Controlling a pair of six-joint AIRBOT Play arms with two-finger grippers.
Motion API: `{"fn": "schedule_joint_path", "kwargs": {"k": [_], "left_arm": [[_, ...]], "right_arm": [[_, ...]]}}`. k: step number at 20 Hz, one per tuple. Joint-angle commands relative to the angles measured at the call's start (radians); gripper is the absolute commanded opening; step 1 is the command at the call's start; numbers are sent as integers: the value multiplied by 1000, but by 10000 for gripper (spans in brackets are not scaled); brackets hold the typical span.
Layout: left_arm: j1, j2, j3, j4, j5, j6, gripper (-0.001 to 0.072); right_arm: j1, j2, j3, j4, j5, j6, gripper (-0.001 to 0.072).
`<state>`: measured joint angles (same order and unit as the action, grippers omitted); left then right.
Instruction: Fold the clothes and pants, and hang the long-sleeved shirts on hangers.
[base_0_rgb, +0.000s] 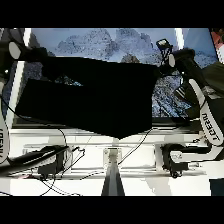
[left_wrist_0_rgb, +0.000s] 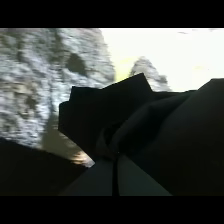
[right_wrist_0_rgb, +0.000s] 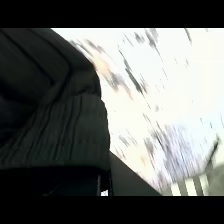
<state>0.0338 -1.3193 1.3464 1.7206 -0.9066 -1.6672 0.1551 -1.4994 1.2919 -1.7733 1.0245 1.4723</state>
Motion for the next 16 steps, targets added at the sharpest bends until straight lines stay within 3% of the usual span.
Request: {"fn": "schedule_joint_path", "kwargs": {"k": [1,5,8,10,12,14,16], "left_arm": [[38,8,0,7,-3,131,8],[43,2,0,22,7,139,9],[38,-34,0,-1,9,141,9],[28,-71,0,-57,9,142,8],[3,-103,0,-72,9,142,9],[-26,-123,0,-72,9,142,9],[-52,-134,0,-72,10,142,9]], "right_arm": [[-18,37,0,160,-66,-277,15],[-148,34,-28,272,-61,-390,15],[-251,14,-52,365,-58,-389,39],[-281,-1,-72,346,-49,-346,380],[-294,-10,-76,247,-13,-251,420],[-294,-9,-69,169,37,-251,419],[-291,-6,-56,248,103,-249,420]]}}
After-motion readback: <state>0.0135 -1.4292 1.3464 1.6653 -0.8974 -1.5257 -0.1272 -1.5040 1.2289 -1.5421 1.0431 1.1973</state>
